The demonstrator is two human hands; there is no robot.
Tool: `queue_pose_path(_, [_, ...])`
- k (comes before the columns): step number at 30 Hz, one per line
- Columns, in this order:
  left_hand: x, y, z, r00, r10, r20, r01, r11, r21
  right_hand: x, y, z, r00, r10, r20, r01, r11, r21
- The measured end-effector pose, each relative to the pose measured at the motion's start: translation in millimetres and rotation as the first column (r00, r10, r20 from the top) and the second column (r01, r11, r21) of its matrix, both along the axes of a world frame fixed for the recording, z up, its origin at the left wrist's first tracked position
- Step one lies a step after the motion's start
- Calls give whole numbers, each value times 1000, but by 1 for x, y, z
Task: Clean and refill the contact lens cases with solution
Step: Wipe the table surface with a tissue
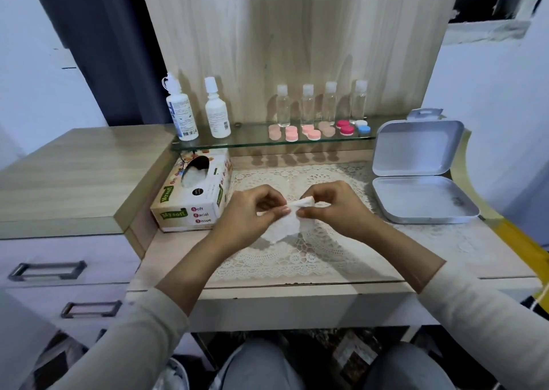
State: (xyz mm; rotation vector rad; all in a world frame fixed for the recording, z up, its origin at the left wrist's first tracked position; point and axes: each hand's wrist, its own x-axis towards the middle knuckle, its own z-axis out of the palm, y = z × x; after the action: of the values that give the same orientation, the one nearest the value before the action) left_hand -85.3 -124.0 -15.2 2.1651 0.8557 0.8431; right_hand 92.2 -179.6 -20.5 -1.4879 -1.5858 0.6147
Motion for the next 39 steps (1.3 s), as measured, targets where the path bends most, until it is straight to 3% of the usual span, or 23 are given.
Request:
queue_pose_path(2, [0,-3,-2,1000,9,-12,-10,990,-143,2,-5,0,992,-2,-126,-2,999,-33])
queue_pose_path(5, [-1,-5,-5,999,34,-29,-38,990,-132,9,-10,-1,971,-26,-238,8,997,-78])
queue_pose_path(14, [6,-2,-16,988,107,107,-72,955,-287,16,-13,-15,956,-126,-264,107,991,-84])
queue_pose_path(17, [5,2,-25,990,136,35,-129,978,-165,24,-12,-14,961,-269,-58,270,963,22])
queue_pose_path(20, [0,6,-34,984,178,-27,-180,981,-77,36,-14,-11,873,-439,211,376,883,282])
queue_pose_path(22, [-4,7,-40,977,199,-77,-198,980,23,42,-15,-16,800,-421,428,227,872,435])
queue_pose_path(23, [-6,8,-44,973,202,-109,-195,978,71,43,-17,-24,771,-359,526,124,895,429])
queue_pose_path(27, [-14,9,-61,937,197,-288,-149,972,179,42,-32,-51,683,-59,728,-38,993,115])
queue_pose_path(29, [-18,10,-67,905,191,-380,-122,973,198,42,-38,-55,718,-3,696,-44,998,50])
queue_pose_path(33, [-25,11,-72,847,165,-505,-74,978,196,35,-38,-47,804,-18,595,98,990,-104])
queue_pose_path(37, [-30,10,-73,795,146,-588,-52,983,174,16,-33,-49,747,217,629,48,925,-377])
queue_pose_path(39, [-33,10,-72,800,147,-582,-61,984,164,13,-32,-54,705,230,670,96,906,-412])
